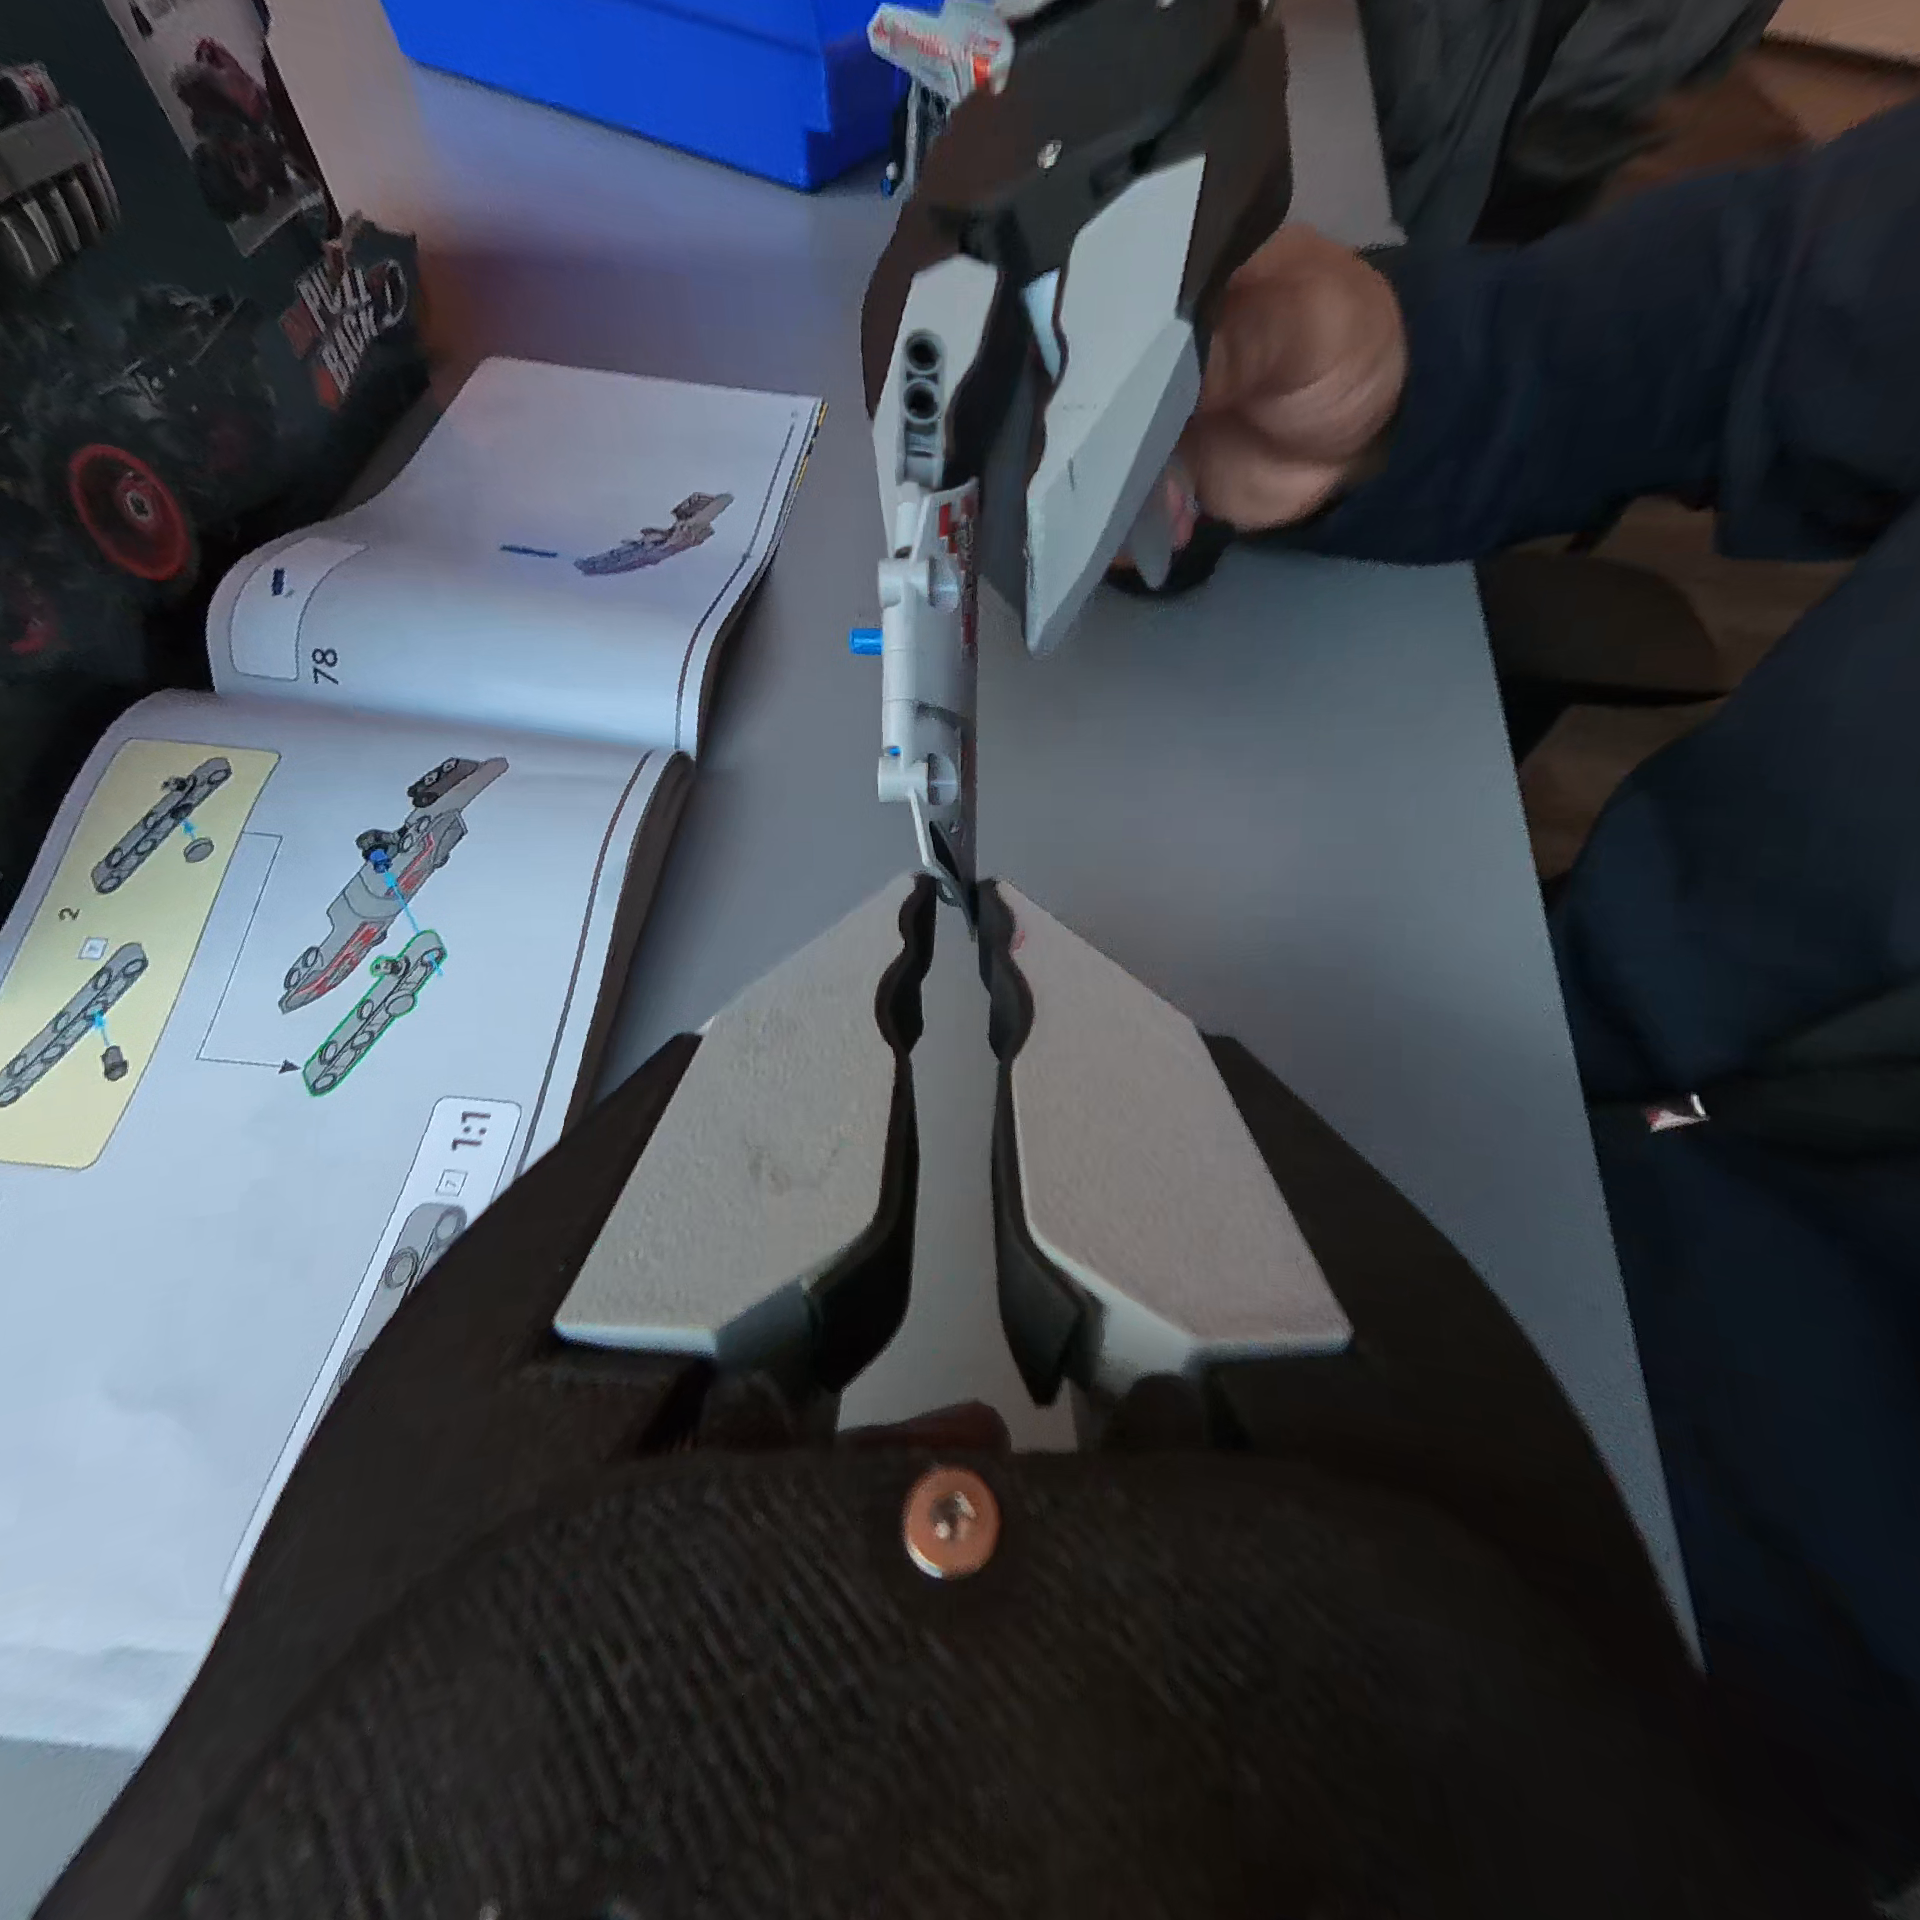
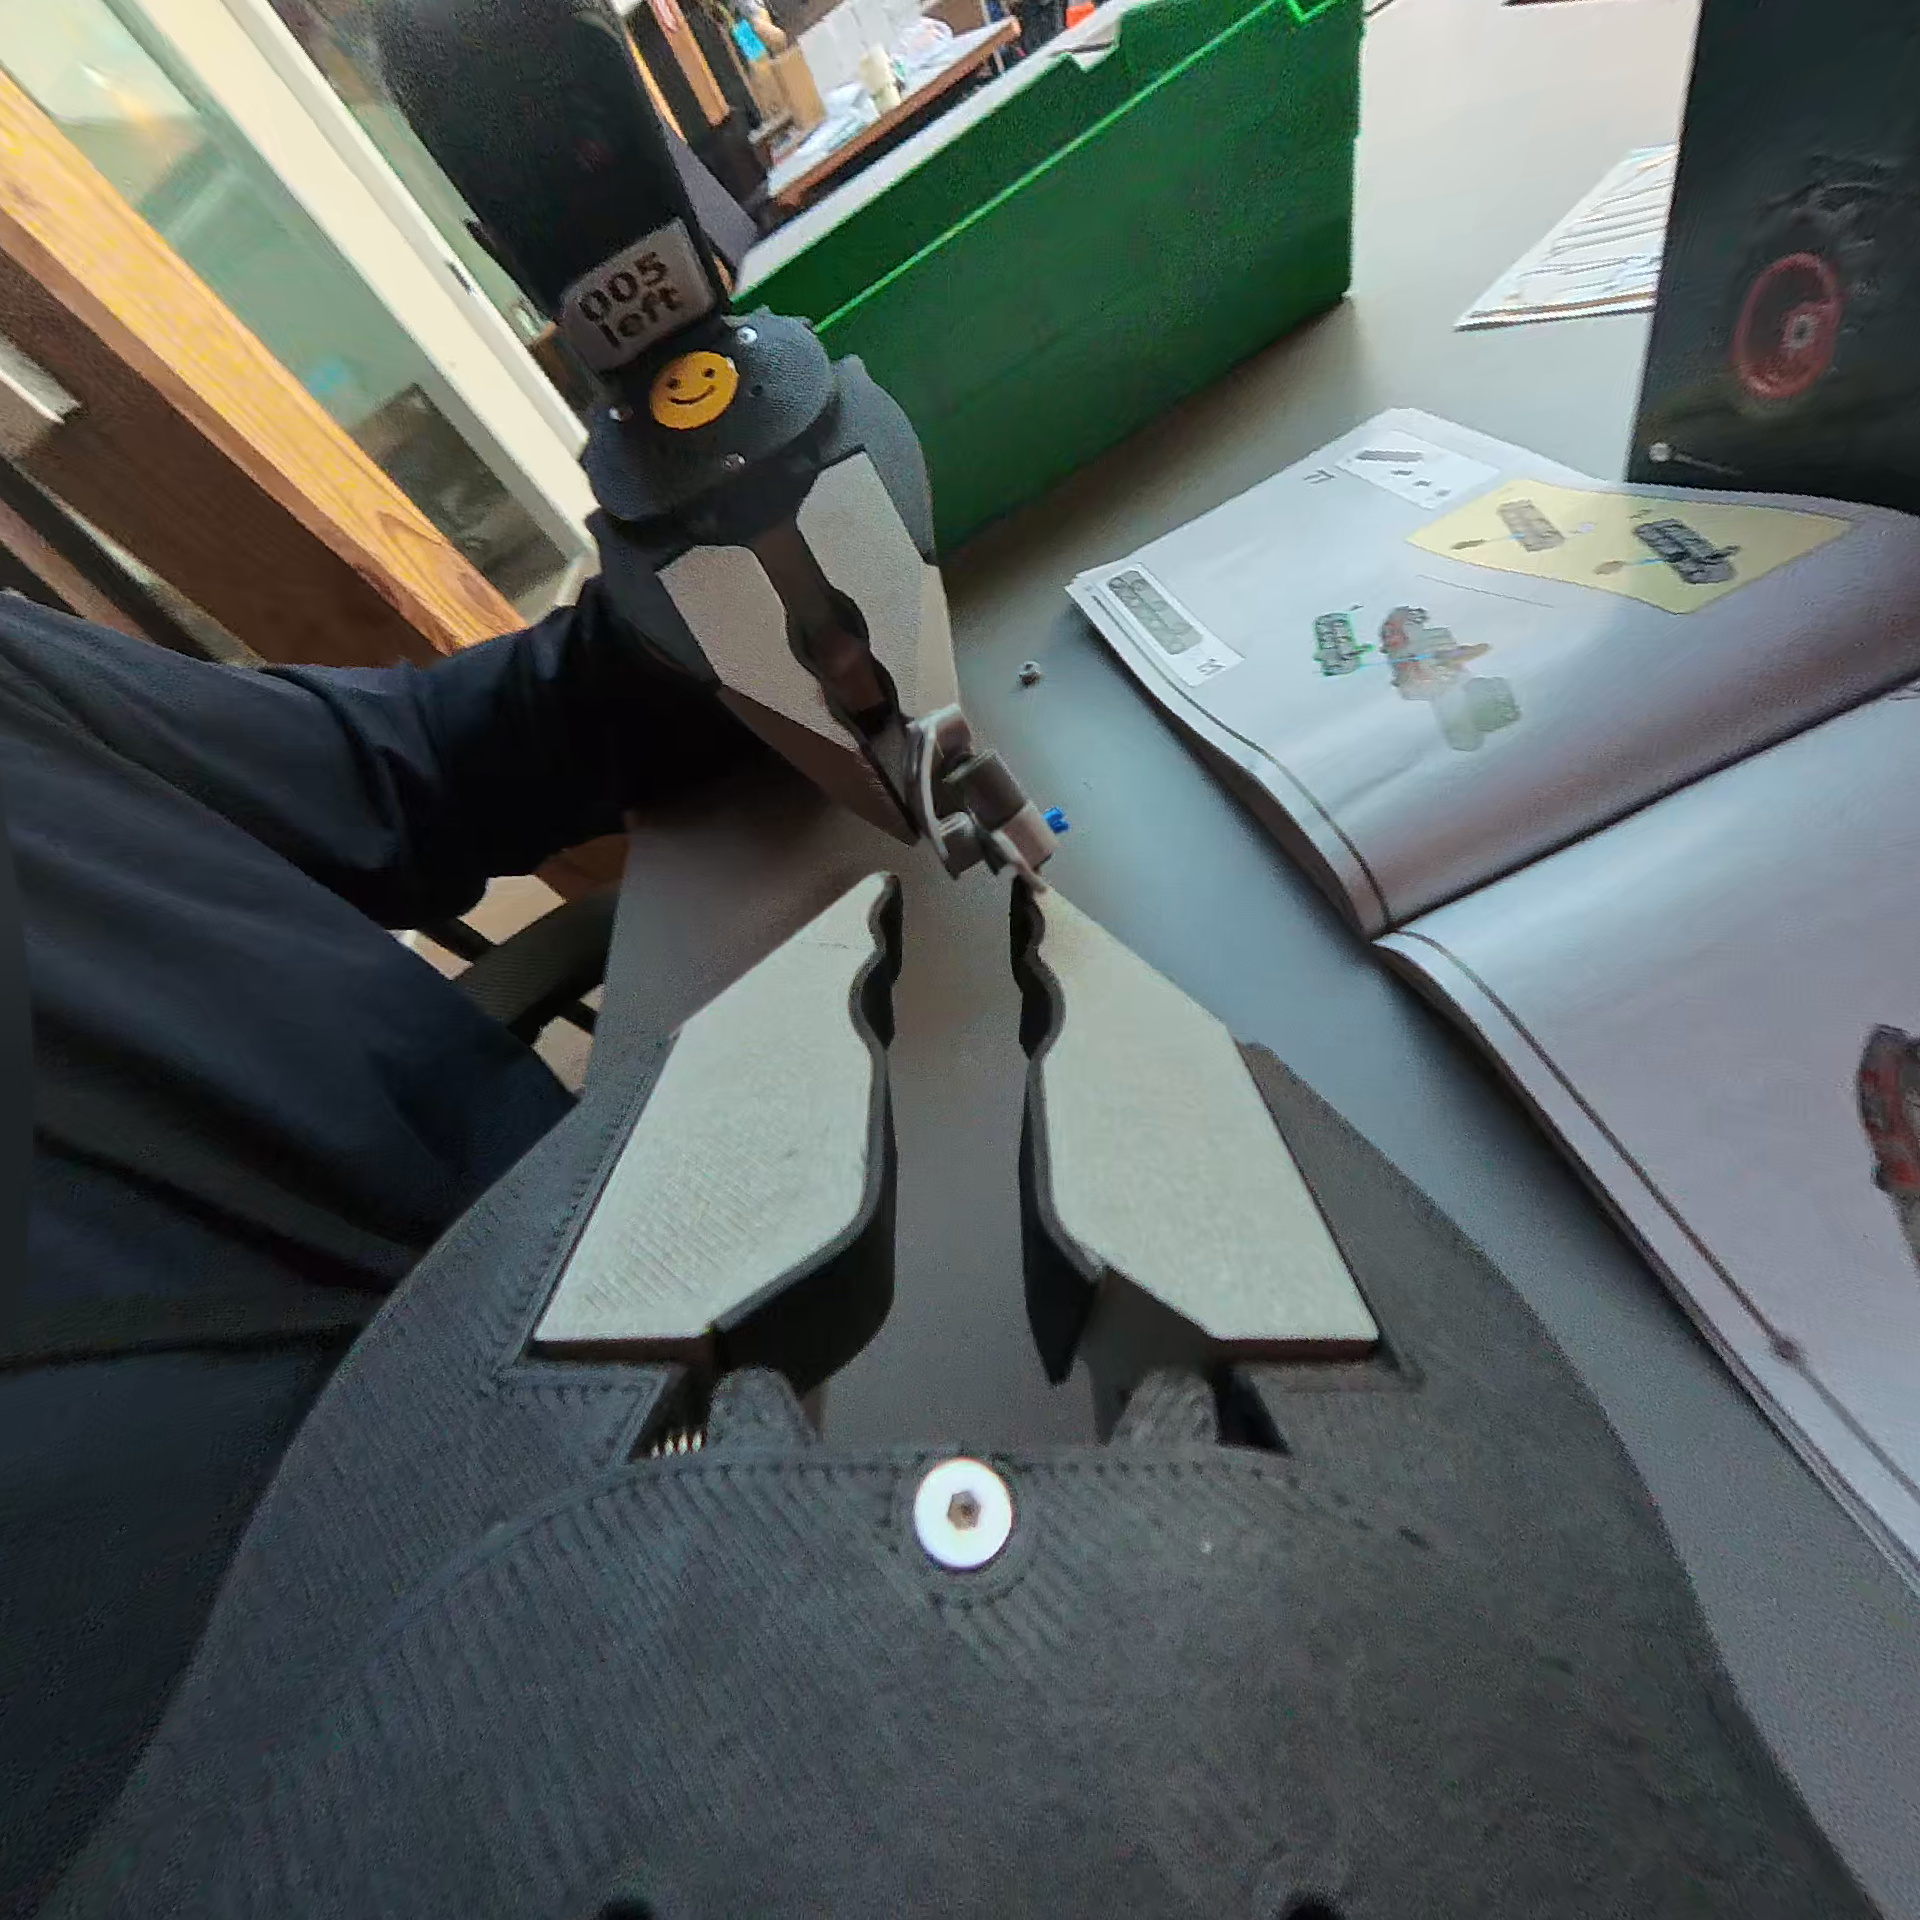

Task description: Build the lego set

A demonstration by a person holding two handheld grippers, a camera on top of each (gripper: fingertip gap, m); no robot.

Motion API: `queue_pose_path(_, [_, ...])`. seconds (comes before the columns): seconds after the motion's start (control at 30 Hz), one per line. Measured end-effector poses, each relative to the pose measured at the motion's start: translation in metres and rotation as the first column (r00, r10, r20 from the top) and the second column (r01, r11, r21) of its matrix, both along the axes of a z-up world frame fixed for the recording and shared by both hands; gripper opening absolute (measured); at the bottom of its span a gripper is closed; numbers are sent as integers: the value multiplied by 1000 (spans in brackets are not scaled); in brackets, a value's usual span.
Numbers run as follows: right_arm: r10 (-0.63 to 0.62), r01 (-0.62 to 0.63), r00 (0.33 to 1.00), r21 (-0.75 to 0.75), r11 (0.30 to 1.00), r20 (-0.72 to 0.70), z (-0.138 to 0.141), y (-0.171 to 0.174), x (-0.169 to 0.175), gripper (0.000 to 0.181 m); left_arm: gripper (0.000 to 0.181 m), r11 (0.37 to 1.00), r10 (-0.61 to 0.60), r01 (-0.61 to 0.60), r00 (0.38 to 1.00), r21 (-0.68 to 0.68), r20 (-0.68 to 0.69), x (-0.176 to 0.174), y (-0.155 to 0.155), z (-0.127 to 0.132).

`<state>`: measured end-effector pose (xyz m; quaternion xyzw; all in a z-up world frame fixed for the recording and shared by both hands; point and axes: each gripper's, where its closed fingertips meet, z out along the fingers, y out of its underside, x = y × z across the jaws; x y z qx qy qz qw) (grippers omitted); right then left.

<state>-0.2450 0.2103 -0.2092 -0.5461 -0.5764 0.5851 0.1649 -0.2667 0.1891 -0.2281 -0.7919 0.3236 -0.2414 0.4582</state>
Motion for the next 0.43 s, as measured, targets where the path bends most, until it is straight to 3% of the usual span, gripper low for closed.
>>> queue_pose_path(0.23, [-83,82,997,223,971,-5,-3,16,4,23,4,1000,-5,6,997,10,-74,-2,0,-7])
queue_pose_path(0.33, [-84,81,996,311,947,-6,-7,15,5,5,4,999,-9,14,991,42,-135,-2,-1,-11])
queue_pose_path(0.43, [-77,54,996,408,911,38,-20,14,7,15,3,998,-10,24,974,56,-226,-7,-2,-20])
